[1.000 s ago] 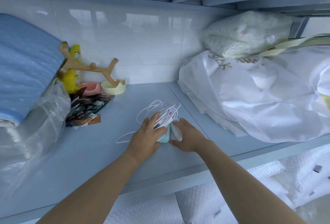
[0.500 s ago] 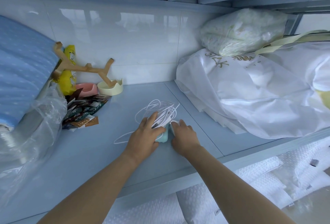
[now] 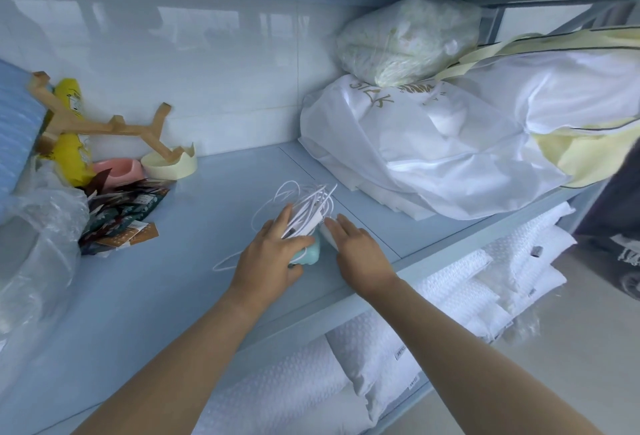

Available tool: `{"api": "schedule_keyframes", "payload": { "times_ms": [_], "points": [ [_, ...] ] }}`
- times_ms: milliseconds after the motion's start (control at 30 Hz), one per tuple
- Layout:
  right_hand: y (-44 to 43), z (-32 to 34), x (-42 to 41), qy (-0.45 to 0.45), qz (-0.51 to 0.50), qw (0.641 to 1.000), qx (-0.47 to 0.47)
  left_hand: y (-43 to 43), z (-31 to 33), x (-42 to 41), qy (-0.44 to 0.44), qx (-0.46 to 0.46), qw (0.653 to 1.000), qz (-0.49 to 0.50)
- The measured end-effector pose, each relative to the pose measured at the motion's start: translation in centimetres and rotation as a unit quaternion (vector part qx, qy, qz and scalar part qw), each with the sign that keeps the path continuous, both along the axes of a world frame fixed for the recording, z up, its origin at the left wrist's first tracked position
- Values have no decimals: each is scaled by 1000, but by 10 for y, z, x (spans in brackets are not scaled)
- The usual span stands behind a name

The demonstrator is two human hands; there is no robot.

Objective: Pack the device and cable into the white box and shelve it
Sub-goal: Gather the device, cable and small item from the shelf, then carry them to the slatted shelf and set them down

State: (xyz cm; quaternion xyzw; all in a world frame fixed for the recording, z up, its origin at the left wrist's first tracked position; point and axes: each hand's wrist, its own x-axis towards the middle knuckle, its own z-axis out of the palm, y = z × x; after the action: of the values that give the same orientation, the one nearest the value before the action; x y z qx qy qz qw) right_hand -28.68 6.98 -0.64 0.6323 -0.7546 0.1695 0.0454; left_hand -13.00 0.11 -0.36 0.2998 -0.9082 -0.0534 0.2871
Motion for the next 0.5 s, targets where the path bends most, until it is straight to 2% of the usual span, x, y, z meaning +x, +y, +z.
{"api": "schedule_keyframes", "payload": {
  "times_ms": [200,367,500],
  "points": [
    [56,11,-21,-42,-36,997,-57,35,12,-25,15,-1,998,-55],
    [122,21,-50,-54,-89,987,-119,79,26,-72,-6,-29,991,-133],
    [192,19,-82,-37,-173,979,-98,135,27,-131,-22,-41,981,-190]
  ]
}}
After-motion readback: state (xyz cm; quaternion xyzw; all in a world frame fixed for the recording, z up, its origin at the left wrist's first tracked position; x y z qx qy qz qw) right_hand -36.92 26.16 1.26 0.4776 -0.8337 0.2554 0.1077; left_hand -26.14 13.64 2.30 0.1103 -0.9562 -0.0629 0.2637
